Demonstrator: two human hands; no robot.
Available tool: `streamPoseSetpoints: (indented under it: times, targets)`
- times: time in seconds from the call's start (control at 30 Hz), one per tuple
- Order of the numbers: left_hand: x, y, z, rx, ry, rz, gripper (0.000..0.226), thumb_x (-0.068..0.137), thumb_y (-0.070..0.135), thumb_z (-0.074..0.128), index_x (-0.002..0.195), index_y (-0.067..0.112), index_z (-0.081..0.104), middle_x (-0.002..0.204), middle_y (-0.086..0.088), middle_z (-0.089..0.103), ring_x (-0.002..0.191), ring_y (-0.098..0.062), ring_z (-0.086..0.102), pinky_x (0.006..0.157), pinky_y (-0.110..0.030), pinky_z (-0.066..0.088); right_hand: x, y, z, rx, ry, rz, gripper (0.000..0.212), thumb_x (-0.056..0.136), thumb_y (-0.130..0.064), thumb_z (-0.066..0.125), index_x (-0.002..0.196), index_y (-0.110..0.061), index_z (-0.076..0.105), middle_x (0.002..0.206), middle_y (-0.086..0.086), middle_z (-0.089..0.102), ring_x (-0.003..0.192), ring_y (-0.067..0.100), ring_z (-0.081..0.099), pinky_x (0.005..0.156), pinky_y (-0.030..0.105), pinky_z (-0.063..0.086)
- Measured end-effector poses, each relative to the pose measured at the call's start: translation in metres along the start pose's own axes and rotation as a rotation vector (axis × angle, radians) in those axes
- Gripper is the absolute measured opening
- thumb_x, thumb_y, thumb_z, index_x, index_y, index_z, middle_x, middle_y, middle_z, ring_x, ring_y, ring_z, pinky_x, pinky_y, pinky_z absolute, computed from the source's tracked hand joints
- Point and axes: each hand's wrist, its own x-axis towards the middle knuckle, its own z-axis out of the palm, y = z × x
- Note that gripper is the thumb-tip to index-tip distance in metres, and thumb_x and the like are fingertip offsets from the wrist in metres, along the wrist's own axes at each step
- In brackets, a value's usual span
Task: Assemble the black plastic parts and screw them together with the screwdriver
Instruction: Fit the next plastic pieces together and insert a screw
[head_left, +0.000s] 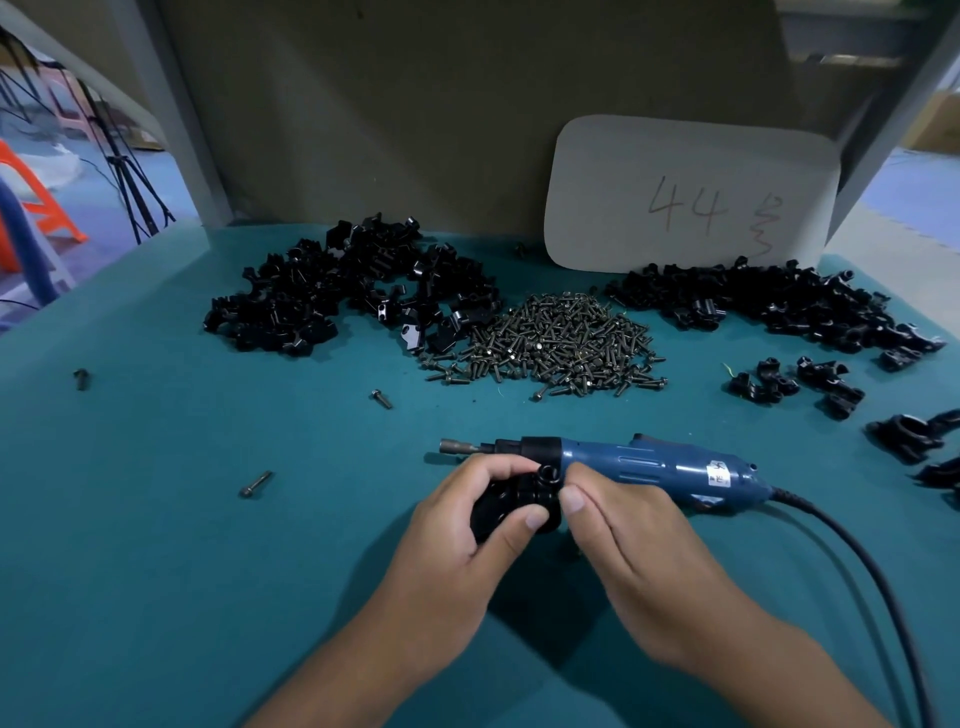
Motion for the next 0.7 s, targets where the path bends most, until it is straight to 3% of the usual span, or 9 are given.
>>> streamPoseSetpoints:
  times: [0.1, 0.2, 0.33, 0.37, 0.47, 0.53, 0.6, 0.7]
  targets:
    - [-0.001, 0.0, 0.001, 0.029, 0.0, 0.0, 0.027, 0.091, 0.049, 0.06, 0.115, 0.038, 0.062, 0.113, 0.018, 0.068, 0.11, -0.008, 0.064, 0.089, -0.015, 0.046, 0.001, -0.002, 0.001, 0.112, 0.014, 0.083, 0.041, 0.1, -0.065, 0.02, 0.072, -0.041, 0.04, 0.067, 0.002, 0.048, 0.06, 0.021, 0.045, 0.056, 0.05, 0.039]
    - [0.0, 0.003, 0.001, -0.116, -0.029, -0.095, 0.032, 0.086, 0.047, 0.067, 0.114, 0.032, 0.065, 0.11, 0.013, 0.072, 0.106, -0.007, 0.067, 0.09, -0.017, 0.049, -0.001, -0.006, -0.004, 0.054, 0.005, 0.114, 0.044, 0.099, -0.067, 0.018, 0.072, -0.042, 0.041, 0.068, -0.002, 0.051, 0.062, 0.019, 0.048, 0.056, 0.046, 0.042]
    - [0.004, 0.005, -0.003, -0.385, 0.024, -0.238, 0.046, 0.074, 0.019, 0.08, 0.116, 0.014, 0.064, 0.11, -0.007, 0.076, 0.104, -0.015, 0.072, 0.085, -0.016, 0.052, 0.034, 0.006, -0.032, -0.155, 0.068, 0.164, 0.046, 0.098, -0.067, 0.017, 0.081, -0.038, 0.047, 0.068, -0.008, 0.054, 0.063, 0.012, 0.051, 0.06, 0.043, 0.046]
    - [0.005, 0.005, -0.004, -0.432, 0.022, -0.253, 0.047, 0.074, 0.014, 0.078, 0.118, 0.011, 0.062, 0.109, -0.01, 0.077, 0.105, -0.017, 0.072, 0.086, -0.017, 0.053, 0.051, 0.014, -0.038, -0.202, 0.031, 0.181, 0.042, 0.099, -0.065, 0.024, 0.087, -0.037, 0.053, 0.07, -0.011, 0.057, 0.068, 0.009, 0.054, 0.064, 0.043, 0.049]
    - [0.007, 0.008, -0.006, -0.571, 0.013, -0.286, 0.049, 0.076, 0.009, 0.075, 0.122, 0.006, 0.06, 0.112, -0.013, 0.076, 0.113, -0.025, 0.07, 0.098, -0.026, 0.052, 0.107, 0.044, -0.043, -0.352, -0.192, 0.15, 0.019, 0.104, -0.041, 0.049, 0.115, -0.033, 0.063, 0.105, -0.007, 0.062, 0.095, 0.016, 0.059, 0.085, 0.042, 0.052]
    - [0.008, 0.01, -0.008, -0.717, 0.0, -0.319, 0.052, 0.077, 0.007, 0.076, 0.125, 0.0, 0.059, 0.117, -0.018, 0.073, 0.116, -0.029, 0.069, 0.095, -0.027, 0.055, 0.134, 0.061, -0.033, -0.423, -0.315, 0.106, 0.023, 0.102, -0.03, 0.059, 0.125, -0.03, 0.063, 0.114, -0.002, 0.056, 0.104, 0.019, 0.056, 0.092, 0.038, 0.049]
    - [0.008, 0.011, -0.009, -0.866, -0.026, -0.347, 0.05, 0.077, 0.008, 0.081, 0.121, -0.004, 0.062, 0.12, -0.023, 0.07, 0.115, -0.033, 0.069, 0.087, -0.025, 0.057, 0.15, 0.072, -0.023, -0.472, -0.382, 0.083, 0.024, 0.099, -0.027, 0.065, 0.122, -0.027, 0.065, 0.113, 0.0, 0.054, 0.106, 0.021, 0.056, 0.093, 0.039, 0.049]
    - [0.009, 0.012, -0.013, -0.965, -0.076, -0.365, 0.046, 0.071, 0.019, 0.091, 0.109, 0.001, 0.073, 0.121, -0.026, 0.069, 0.113, -0.034, 0.069, 0.085, -0.025, 0.058, 0.159, 0.079, -0.013, -0.492, -0.399, 0.068, 0.007, 0.098, -0.023, 0.066, 0.105, -0.022, 0.065, 0.102, -0.002, 0.058, 0.095, 0.021, 0.06, 0.088, 0.044, 0.055]
